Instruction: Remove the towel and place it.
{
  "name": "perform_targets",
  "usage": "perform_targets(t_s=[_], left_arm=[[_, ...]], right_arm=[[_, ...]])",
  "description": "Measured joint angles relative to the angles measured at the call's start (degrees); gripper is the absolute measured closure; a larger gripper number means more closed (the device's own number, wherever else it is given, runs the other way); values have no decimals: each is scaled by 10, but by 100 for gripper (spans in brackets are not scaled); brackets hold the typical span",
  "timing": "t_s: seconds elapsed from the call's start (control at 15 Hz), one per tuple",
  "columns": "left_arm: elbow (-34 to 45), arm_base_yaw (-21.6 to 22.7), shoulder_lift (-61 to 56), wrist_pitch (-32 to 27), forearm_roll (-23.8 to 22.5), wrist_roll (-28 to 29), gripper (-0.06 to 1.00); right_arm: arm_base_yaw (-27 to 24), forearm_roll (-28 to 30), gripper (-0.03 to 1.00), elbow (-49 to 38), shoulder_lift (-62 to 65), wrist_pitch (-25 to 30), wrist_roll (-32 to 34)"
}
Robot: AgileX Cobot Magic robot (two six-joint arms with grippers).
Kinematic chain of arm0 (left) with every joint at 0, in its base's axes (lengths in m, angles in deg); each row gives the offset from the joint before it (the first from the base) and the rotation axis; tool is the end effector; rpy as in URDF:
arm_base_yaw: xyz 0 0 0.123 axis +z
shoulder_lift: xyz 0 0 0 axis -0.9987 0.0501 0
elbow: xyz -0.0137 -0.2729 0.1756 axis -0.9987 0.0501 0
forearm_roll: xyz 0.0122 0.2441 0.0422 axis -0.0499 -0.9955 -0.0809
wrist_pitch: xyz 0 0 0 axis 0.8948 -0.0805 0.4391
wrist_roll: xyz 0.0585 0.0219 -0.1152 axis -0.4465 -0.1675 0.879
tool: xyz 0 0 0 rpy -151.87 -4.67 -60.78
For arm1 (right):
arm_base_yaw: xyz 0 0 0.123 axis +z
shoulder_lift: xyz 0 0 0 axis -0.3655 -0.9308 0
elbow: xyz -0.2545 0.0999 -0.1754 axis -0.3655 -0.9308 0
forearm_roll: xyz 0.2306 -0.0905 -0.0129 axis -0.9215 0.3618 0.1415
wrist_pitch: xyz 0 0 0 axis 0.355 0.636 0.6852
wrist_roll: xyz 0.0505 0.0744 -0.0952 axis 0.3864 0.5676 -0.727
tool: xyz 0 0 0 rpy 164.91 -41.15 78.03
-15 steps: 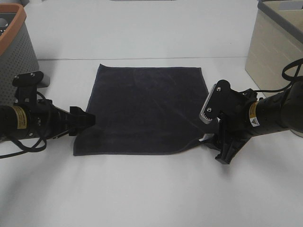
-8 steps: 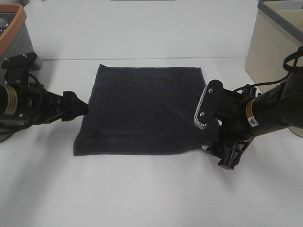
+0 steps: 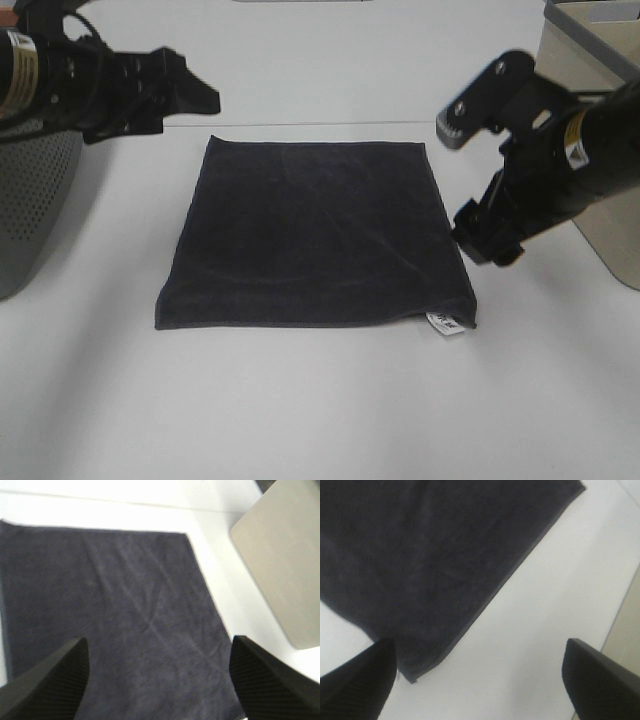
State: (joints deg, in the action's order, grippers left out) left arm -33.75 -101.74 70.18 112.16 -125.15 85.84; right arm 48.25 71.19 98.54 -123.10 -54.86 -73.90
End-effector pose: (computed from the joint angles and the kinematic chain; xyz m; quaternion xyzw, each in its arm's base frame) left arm 0.3583 -0.1580 0.2596 0.0823 0.8695 -0.3345 0.3541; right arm 0.2804 0.1181 0.2326 -0.3689 0.8646 -0.0639 0.3351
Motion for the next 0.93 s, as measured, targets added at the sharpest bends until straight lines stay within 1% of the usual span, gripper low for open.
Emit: perform_targets(t_s=[0.13,0.2,0.27,0.33,0.4,0.53,0.67,0.73,0.8,0.87,0.93], left_arm=[[-60,2,0,23,-3,19,22],[-92,2,0,27,-4,17,22],[-120,2,0,21,-5,8,22],[-147,2,0,-2,-6,-5,22],[-183,2,0,-77,-6,-48,24],[-198,2,0,-180,-10,-112,25],[-198,2,1,-274,-11,-187,25],[-198,2,1,-297,-7,-207,26],[-198,2,1,-340,17,-252,27],[-199,2,0,-373,64,-317,27],[-204,2,0,-411,133,-420,27]], right_arm=[[0,-3,10,70,5,62,69],[0,-7,11,104,5,89,84],[0,-12,11,131,5,107,89],[0,-15,11,155,5,123,96],[0,-17,11,203,5,152,114],[0,-16,11,244,5,174,130],[0,-14,11,271,5,189,132],[0,-13,11,275,5,191,132],[0,-7,11,281,5,198,136],[0,4,11,287,5,202,153],[0,20,11,295,5,209,176]])
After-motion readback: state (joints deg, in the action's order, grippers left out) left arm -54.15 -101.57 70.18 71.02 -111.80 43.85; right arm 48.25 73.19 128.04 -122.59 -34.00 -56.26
